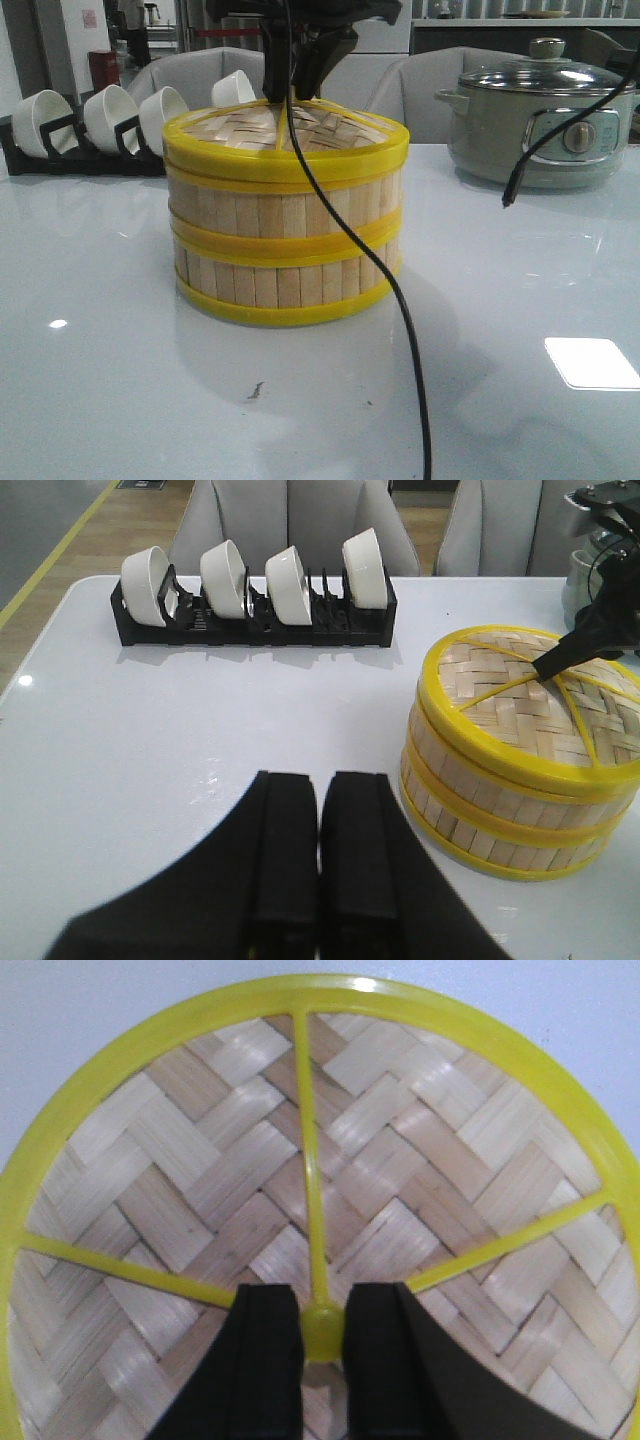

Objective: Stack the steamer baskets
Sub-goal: 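Lower the lid onto the top basket and open the right gripper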

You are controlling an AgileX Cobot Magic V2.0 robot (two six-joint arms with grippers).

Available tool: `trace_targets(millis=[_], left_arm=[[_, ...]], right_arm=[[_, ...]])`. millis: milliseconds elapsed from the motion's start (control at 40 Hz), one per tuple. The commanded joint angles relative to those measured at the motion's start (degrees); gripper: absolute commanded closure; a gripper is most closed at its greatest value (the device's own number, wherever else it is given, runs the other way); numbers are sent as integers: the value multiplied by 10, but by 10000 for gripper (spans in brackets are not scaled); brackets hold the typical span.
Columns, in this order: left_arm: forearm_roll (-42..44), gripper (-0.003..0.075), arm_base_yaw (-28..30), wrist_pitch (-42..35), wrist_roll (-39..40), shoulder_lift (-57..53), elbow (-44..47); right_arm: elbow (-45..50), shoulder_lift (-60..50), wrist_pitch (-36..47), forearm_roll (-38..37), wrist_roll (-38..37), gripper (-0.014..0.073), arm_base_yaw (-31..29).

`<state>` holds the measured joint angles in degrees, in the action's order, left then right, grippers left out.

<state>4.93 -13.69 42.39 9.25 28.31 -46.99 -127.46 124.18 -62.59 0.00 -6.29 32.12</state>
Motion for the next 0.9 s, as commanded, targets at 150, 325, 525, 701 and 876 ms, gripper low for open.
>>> trace_targets(millis=[150,325,525,701,876], left_arm=[[1,636,-4,-51,5,7,-16],[1,636,-4,-51,5,7,-16],[1,636,-4,-51,5,7,-16],[1,636,-4,-51,5,7,-16],[1,636,-4,-51,5,7,-16]], right_arm=[[-18,-33,1,0,4,538,4],[-18,-33,0,0,4,538,4],[-18,-33,-4,0,3,538,4],[-18,-33,-5,0,3,538,4],[-18,-33,-5,0,3,536,4]])
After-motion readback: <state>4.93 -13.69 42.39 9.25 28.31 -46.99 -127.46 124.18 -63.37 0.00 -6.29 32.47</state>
